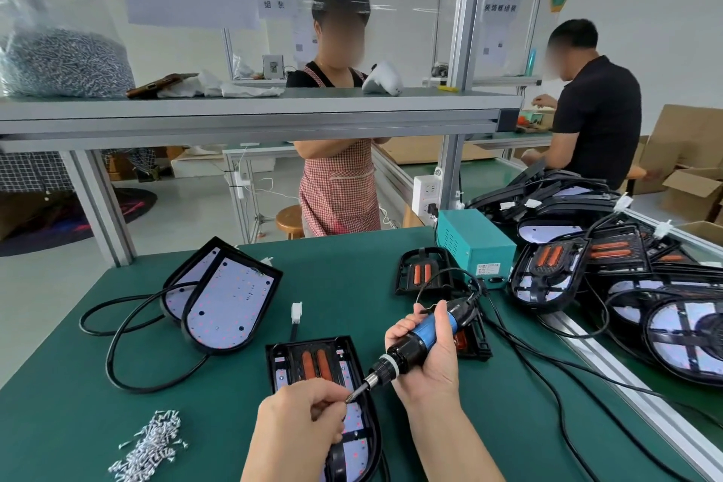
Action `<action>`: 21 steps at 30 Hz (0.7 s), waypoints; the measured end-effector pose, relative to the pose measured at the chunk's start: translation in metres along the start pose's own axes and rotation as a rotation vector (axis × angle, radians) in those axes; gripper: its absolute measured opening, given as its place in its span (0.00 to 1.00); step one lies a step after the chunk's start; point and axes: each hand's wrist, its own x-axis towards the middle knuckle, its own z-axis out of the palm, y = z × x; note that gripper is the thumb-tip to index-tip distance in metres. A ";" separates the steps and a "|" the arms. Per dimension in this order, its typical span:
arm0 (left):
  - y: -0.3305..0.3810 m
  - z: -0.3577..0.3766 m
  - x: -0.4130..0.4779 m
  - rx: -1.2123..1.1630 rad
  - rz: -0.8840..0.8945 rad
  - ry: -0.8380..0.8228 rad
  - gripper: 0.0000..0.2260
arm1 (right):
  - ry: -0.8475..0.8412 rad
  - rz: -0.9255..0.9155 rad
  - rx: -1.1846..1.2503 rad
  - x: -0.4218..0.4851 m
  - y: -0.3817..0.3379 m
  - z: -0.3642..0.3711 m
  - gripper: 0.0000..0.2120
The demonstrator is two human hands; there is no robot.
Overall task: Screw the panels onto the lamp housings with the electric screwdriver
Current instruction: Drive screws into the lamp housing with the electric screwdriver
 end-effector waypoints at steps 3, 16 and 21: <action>-0.001 0.003 0.001 -0.058 0.017 0.031 0.13 | 0.006 0.000 -0.010 -0.001 0.000 0.000 0.16; -0.007 0.015 -0.003 0.159 0.207 0.141 0.15 | 0.027 -0.019 -0.039 -0.002 0.001 0.002 0.15; -0.009 0.019 -0.005 0.327 0.359 0.185 0.15 | 0.042 -0.020 -0.062 -0.003 0.002 0.002 0.15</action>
